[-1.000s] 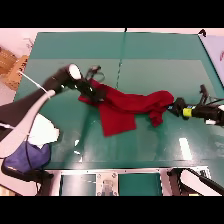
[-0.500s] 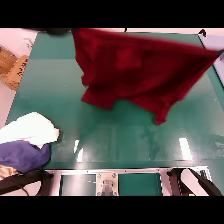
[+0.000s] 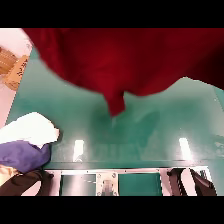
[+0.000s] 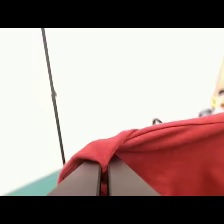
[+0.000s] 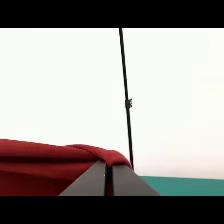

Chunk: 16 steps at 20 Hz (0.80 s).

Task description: Fold the shirts.

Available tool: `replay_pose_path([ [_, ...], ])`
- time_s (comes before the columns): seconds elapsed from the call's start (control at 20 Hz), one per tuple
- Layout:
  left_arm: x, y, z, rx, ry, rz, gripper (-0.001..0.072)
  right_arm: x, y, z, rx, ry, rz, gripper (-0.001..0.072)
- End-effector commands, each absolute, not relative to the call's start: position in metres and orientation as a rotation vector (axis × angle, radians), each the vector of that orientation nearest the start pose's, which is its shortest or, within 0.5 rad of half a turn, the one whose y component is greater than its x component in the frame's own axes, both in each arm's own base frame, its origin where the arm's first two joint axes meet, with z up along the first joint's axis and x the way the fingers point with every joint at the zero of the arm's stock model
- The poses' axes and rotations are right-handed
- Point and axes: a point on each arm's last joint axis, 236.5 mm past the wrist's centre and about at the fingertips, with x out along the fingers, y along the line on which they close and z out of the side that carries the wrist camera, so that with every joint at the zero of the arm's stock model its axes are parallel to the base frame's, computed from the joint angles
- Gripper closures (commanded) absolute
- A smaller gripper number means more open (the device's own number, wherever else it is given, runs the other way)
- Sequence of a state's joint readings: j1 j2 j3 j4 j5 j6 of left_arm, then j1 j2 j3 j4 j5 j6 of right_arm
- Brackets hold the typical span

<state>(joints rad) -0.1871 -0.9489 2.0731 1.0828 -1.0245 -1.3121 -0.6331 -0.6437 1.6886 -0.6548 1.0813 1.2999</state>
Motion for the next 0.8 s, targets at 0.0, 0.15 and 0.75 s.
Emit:
replay_pose_path([
  [0.0, 0.248, -0.132, 0.568, 0.050, -0.204, -0.545, 0.0677, 0.226, 0.031, 0.523, 0.118, -0.164, 0.124, 0.0698],
  [0.15, 0.293, -0.132, 0.532, 0.063, -0.096, -0.510, 0.0677, 0.259, 0.008, 0.482, 0.200, -0.055, 0.118, 0.0698],
  [0.75, 0.529, -0.195, 0.133, -0.068, 0.786, -0.569, 0.0676, 0.447, 0.009, 0.116, 0.608, 0.691, 0.243, 0.0697],
])
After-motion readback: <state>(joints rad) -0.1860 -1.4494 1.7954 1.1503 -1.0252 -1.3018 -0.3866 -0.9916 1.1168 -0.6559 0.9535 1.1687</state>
